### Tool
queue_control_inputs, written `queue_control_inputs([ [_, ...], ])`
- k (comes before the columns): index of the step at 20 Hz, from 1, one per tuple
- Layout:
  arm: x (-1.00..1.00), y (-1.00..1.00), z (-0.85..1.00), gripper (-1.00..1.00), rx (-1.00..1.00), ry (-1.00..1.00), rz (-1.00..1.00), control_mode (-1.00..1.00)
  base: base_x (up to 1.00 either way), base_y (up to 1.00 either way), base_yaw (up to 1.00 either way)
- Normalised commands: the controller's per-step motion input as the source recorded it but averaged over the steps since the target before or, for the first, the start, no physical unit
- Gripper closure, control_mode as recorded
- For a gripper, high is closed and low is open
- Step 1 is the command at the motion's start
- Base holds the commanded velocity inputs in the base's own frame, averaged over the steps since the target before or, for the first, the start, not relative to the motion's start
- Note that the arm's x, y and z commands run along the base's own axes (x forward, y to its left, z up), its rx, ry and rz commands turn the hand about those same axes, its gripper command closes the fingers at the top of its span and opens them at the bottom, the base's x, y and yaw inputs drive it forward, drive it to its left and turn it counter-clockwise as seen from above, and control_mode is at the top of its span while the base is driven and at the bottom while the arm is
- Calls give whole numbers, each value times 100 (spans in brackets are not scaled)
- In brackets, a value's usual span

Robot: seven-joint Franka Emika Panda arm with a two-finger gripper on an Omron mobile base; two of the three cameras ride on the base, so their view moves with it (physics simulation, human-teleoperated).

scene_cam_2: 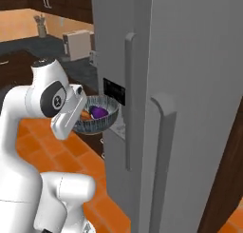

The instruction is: Pick the chicken drumstick and eggplant from their plates and place them in the bowl. Then put the bowl in the fridge.

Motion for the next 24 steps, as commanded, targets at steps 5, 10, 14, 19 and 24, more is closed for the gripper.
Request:
queue_control_inputs([
  [5, 0, 0, 0, 100, 0, 0, 0, 100, 29, 99, -31],
  [10, 0, 0, 0, 100, 0, 0, 0, 100, 5, 74, -53],
  [14, 0, 0, 0, 100, 0, 0, 0, 100, 0, 39, -84],
  [19, 0, 0, 0, 100, 0, 0, 0, 100, 0, 32, -78],
  [24, 0, 0, 0, 100, 0, 0, 0, 100, 24, -6, -30],
])
